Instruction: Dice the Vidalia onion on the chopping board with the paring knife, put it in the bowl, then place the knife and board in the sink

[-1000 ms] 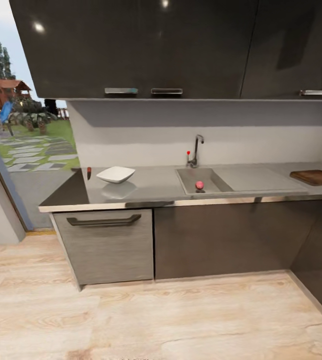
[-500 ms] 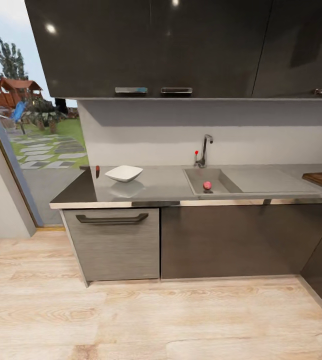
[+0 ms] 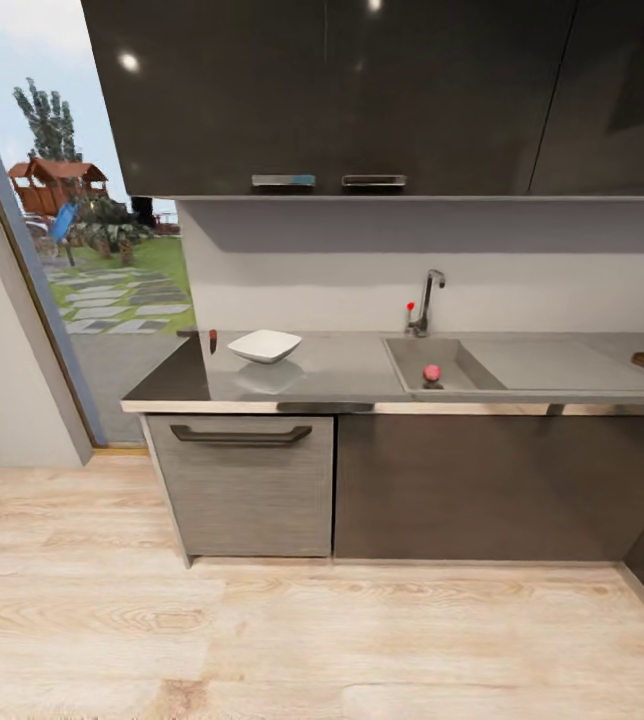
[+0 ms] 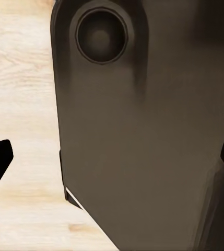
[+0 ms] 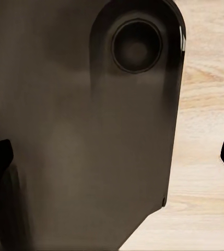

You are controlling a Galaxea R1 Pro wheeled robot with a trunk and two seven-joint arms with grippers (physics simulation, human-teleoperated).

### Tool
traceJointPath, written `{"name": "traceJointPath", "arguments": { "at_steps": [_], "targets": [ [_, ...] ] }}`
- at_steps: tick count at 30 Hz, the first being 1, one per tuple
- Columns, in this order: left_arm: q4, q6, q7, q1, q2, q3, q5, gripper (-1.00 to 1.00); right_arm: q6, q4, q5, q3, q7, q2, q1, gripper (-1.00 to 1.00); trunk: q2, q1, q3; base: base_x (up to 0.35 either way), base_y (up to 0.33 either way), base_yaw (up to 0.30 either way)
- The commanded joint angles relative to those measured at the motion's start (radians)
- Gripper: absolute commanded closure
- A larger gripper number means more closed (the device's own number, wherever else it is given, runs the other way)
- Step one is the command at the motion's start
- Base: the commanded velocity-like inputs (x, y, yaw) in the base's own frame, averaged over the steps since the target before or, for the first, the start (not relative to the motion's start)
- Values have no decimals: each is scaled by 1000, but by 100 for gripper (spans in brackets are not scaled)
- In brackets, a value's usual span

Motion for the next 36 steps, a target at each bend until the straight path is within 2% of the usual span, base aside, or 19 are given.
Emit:
{"name": "traceJointPath", "arguments": {
  "at_steps": [1, 7, 36],
  "targets": [
    [-1, 0, -1, 0, 0, 0, 0, -100, 0, 0, 0, 1, -1, -1, 0, -100, 0, 0, -1, 0, 0, 259],
    [-1, 0, -1, 0, 0, 0, 0, -100, 1, 2, 0, 2, -1, -4, 0, -100, 0, 0, -1, 0, 0, 103],
    [-1, 0, -1, 0, 0, 0, 0, -100, 0, 2, -1, 0, -2, -7, 0, -100, 0, 0, -1, 0, 0, 2]
  ]
}}
